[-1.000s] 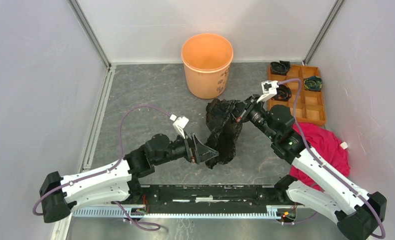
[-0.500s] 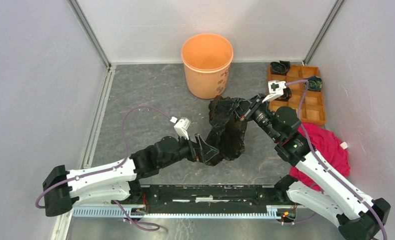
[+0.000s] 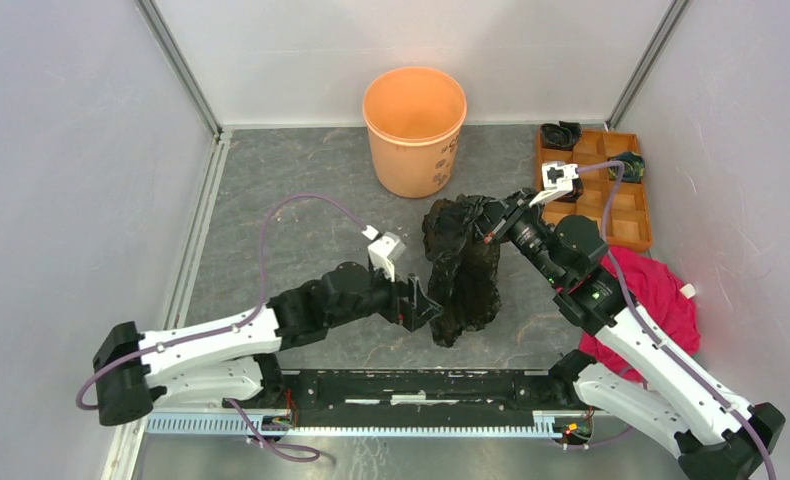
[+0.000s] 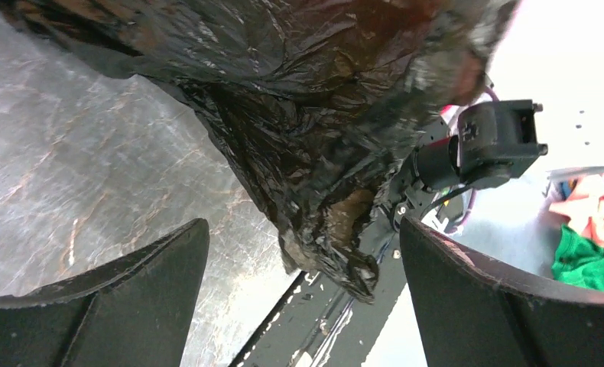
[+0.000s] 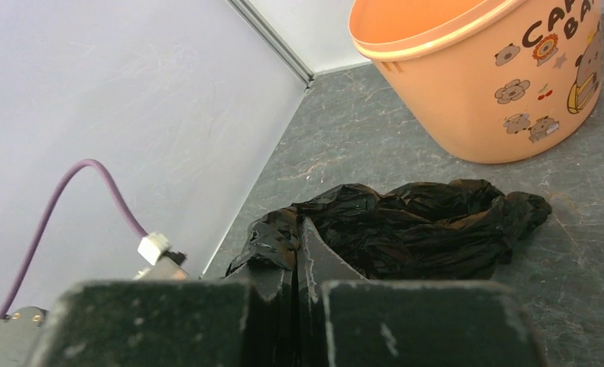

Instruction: Put the trash bags into the trash bin

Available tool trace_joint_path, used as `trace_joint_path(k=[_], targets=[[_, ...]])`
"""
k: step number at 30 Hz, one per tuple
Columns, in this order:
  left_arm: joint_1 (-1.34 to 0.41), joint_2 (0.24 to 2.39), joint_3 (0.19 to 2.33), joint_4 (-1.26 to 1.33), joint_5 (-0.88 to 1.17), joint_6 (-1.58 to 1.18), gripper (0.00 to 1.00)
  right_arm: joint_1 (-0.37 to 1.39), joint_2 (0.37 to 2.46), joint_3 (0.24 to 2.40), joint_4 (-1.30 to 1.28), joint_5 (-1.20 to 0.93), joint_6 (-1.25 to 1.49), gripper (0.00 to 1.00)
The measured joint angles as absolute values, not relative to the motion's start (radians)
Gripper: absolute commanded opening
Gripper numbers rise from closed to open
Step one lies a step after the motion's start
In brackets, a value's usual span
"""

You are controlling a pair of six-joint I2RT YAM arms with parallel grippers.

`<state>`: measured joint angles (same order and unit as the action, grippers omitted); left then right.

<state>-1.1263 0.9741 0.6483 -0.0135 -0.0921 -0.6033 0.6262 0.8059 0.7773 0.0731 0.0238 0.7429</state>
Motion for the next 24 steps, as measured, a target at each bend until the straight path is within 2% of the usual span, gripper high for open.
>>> trace_joint_path(k=[2,4,12,15,16,21,24], targets=[[-1.124,1.032,0.648,0.03,-0.041,-0.583,0.96,0.626,0.801,0.783,0.064,0.028,0.738,0.01],[-1.118,1.072,0.648,0.073,0.002,-0.576,0.87,0.626,0.798,0.788,0.054,0.031,0.734,0.01],[-1.105,1.193,0.694,0.196,0.064,-0.572,0.23,0.626,0.773,0.806,0.012,0.059,0.706,0.01],[-1.095,1.178,0.714,0.181,0.034,-0.567,0.05,0.626,0.758,0.809,-0.011,0.076,0.685,0.01],[-1.091,1.166,0.721,0.164,0.022,-0.564,0.02,0.626,0.753,0.812,-0.026,0.085,0.672,0.01],[-1.075,1.058,0.831,-0.015,-0.077,-0.507,0.02,0.626,0.732,0.887,-0.139,0.162,0.521,0.01],[-1.074,1.002,0.997,-0.155,-0.144,-0.451,0.02,0.626,0.725,0.99,-0.203,0.214,0.384,0.01]])
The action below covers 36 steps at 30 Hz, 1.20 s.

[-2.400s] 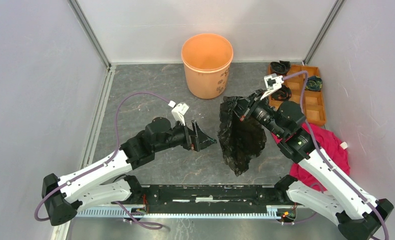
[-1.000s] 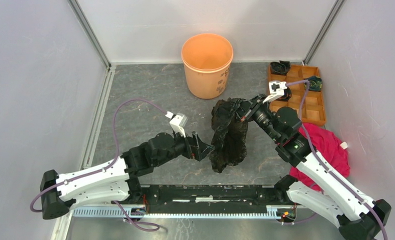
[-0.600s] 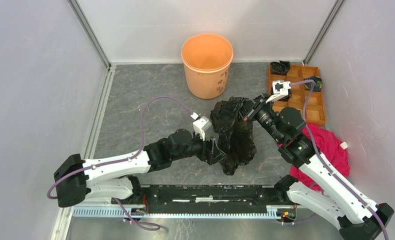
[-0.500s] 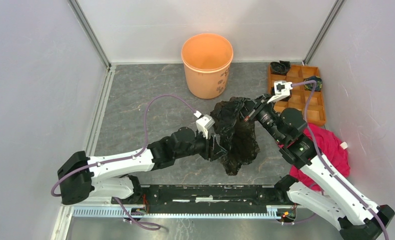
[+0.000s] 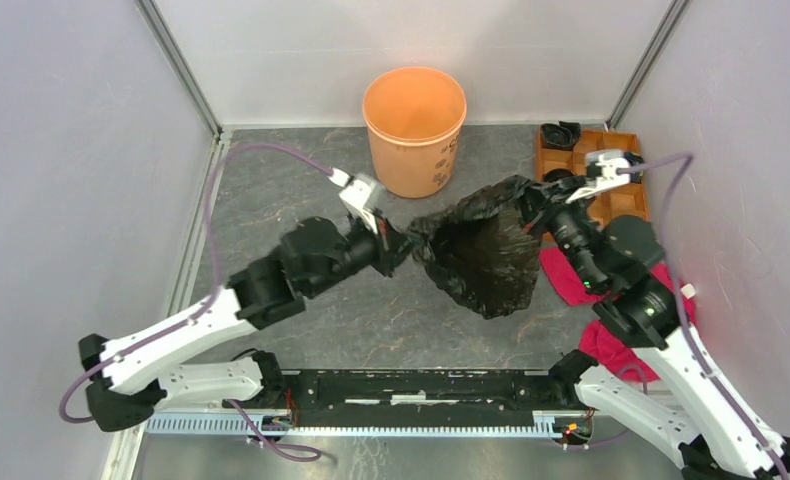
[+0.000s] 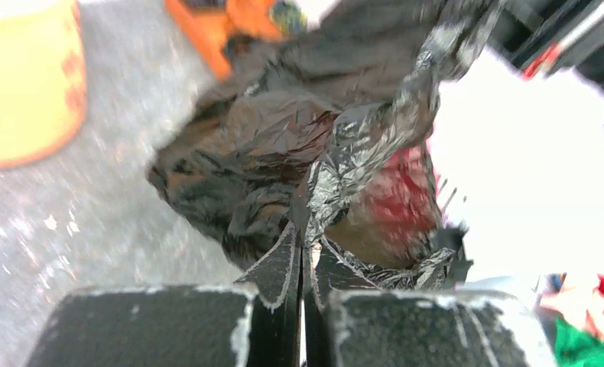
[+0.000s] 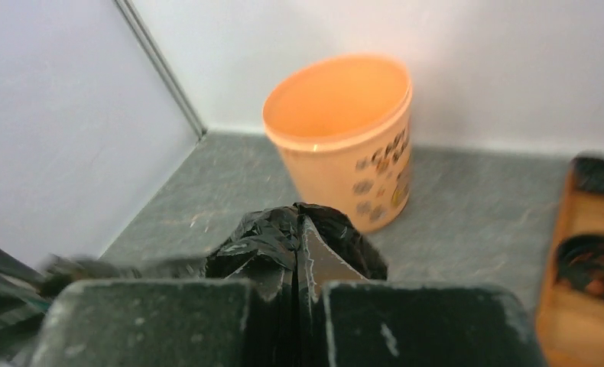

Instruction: Put the trash bags into the trash bin

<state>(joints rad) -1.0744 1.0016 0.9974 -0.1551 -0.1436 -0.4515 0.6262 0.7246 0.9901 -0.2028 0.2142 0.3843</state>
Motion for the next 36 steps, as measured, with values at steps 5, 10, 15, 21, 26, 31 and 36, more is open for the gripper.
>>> trace_joint_path(k=[5,10,15,21,26,31,36], targets=[[-1.074,1.007,1.332,-0.284,-0.213,-0.381,0.02,0.626,0.665,1.09,-0.196,0.201,0.202,0.01],[-1.074,1.008,1.369,-0.273,-0.238,-0.358,0.02,0.626,0.601,0.991,-0.144,0.114,0.156,0.01],[-1.074,1.031,1.052,-0.372,-0.277,-0.429,0.02,0.626,0.593,0.607,-0.162,-0.026,0.219,0.01],[-1.062,1.139,0.963,-0.627,-0.28,-0.474,0.02,0.626,0.732,0.568,-0.339,-0.093,0.237,0.01],[-1.045,1.417,1.729,-0.632,-0.167,-0.368,0.02,0.626,1.041,1.336,-0.475,-0.088,0.134,0.01],[-1.046,1.459,2.108,-0.35,0.109,-0.359,0.02,0.626,0.979,1.649,-0.275,-0.172,0.112,0.01],[-1.052,1.035,1.534,-0.087,0.15,-0.369,0.02,0.628,0.487,1.128,-0.035,-0.217,0.152,0.01]])
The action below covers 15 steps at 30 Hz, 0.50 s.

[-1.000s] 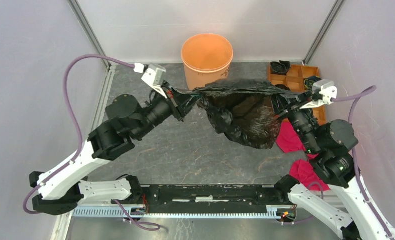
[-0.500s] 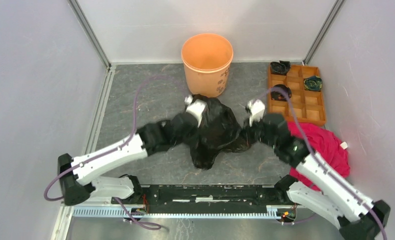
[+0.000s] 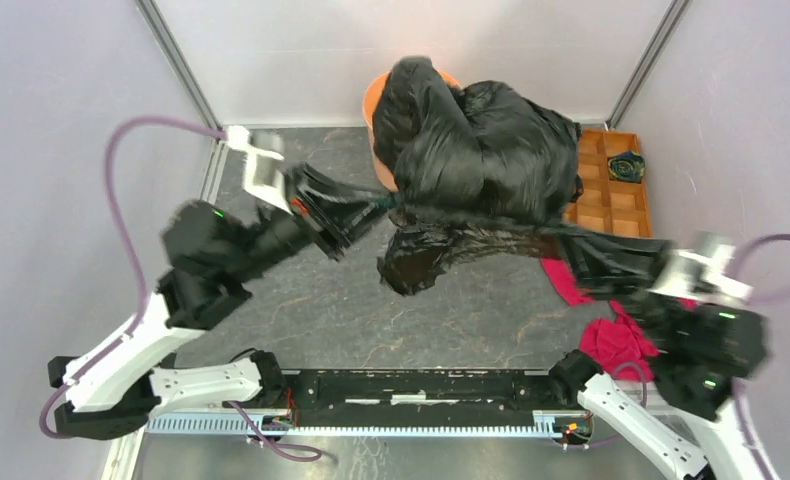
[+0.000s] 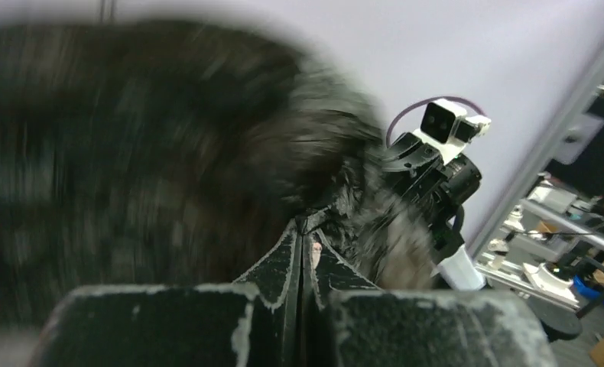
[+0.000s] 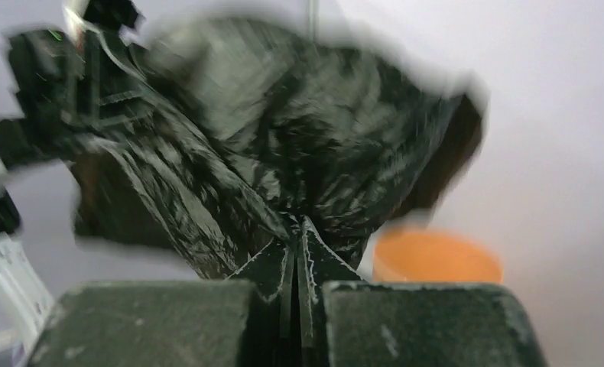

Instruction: Put the trash bags into the trash bin

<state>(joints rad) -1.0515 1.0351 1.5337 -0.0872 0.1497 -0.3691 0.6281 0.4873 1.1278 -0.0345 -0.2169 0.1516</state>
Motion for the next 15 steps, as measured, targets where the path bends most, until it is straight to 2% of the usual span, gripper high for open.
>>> trace_joint_path(k=[3,6,8,11,15], targets=[[-1.05,0.896,1.172,-0.04,0.057,-0.424,0.02,0.628,0.369,0.783,0.008,-0.184,0.206,0.01],[-1.05,0.906,0.893,-0.11,-0.032,-0.5,0.02,0.627,0.405,0.505,-0.093,-0.162,0.261,0.01],[-1.049,0.954,0.761,-0.233,-0.089,-0.546,0.02,0.625,0.451,0.407,-0.215,-0.145,0.282,0.01],[-1.048,0.974,0.788,-0.383,-0.112,-0.558,0.02,0.626,0.497,0.456,-0.305,-0.144,0.268,0.01],[-1.048,1.026,1.106,-0.369,-0.042,-0.541,0.02,0.626,0.609,0.77,-0.339,-0.145,0.202,0.01]])
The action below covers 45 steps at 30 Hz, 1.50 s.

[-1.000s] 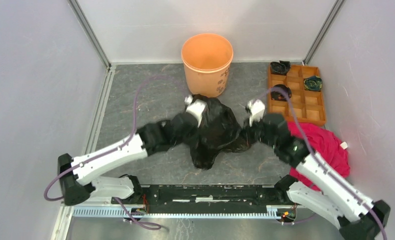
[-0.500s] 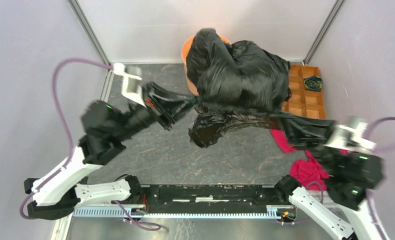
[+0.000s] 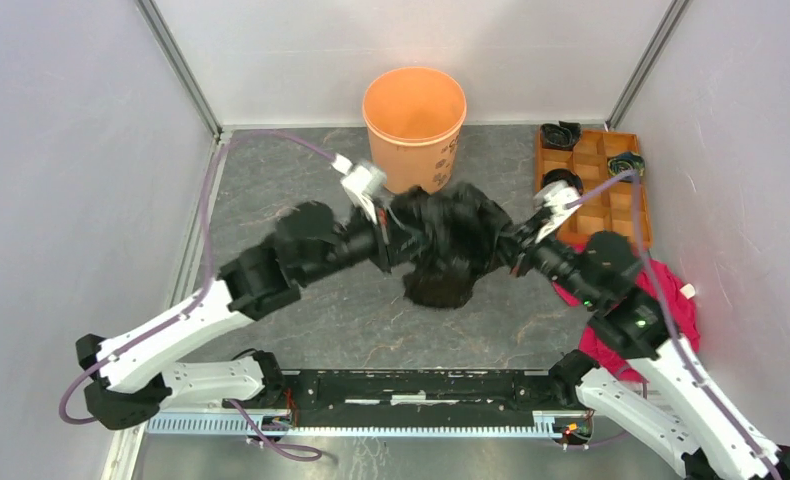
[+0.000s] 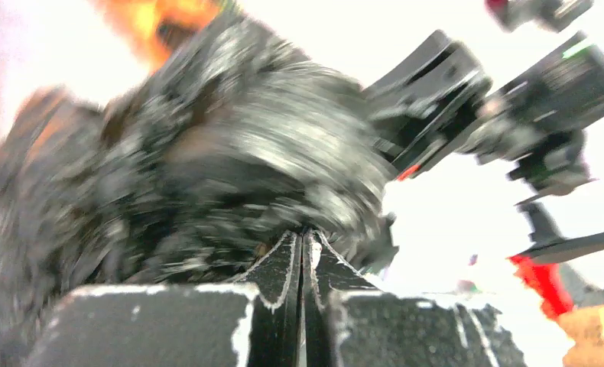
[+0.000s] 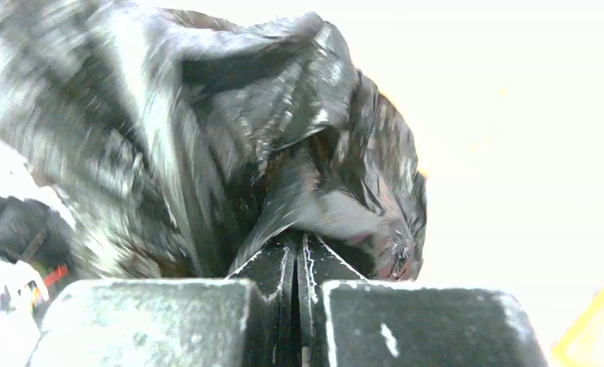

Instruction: Put the trash bags into the trash bin

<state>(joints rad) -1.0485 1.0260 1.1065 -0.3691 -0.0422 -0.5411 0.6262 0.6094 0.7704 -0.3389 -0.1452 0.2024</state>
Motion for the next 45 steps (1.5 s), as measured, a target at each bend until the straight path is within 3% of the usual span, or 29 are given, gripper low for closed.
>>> trace_joint_path(k=[2,5,9,15,20,24,27,34,41,45], targets=[[-1.048,1.03,1.246,-0.277,-0.004,-0.529,0.02,0.626,0.625,0.907,-0.303,-0.145,0.174,0.01],[-1.049,0.967,1.254,-0.17,-0.017,-0.525,0.02,0.626,0.549,0.915,-0.234,-0.138,0.159,0.01],[-1.049,0.874,1.066,-0.168,-0.143,-0.576,0.02,0.626,0.419,0.706,-0.213,-0.094,0.176,0.01],[-1.048,1.012,0.848,-0.39,-0.2,-0.712,0.02,0.626,0.481,0.516,-0.367,-0.062,0.211,0.01],[-1.051,1.063,0.912,-0.437,-0.038,-0.743,0.02,0.626,0.591,0.739,-0.451,-0.045,0.168,0.01],[-1.089,1.062,1.042,-0.259,0.115,-0.743,0.02,0.626,0.623,1.007,-0.424,-0.044,0.14,0.01],[-1.11,1.019,1.066,-0.154,0.135,-0.743,0.02,0.626,0.563,1.049,-0.366,-0.044,0.133,0.01],[-1.11,0.923,1.043,-0.139,-0.01,-0.743,0.02,0.626,0.479,0.911,-0.353,-0.038,0.171,0.01],[-1.11,1.056,1.04,-0.096,0.037,-0.744,0.02,0.626,0.592,0.754,-0.226,-0.293,0.353,0.03],[-1.11,1.103,1.052,-0.099,0.022,-0.743,0.02,0.626,0.645,0.754,-0.2,-0.368,0.4,0.09]])
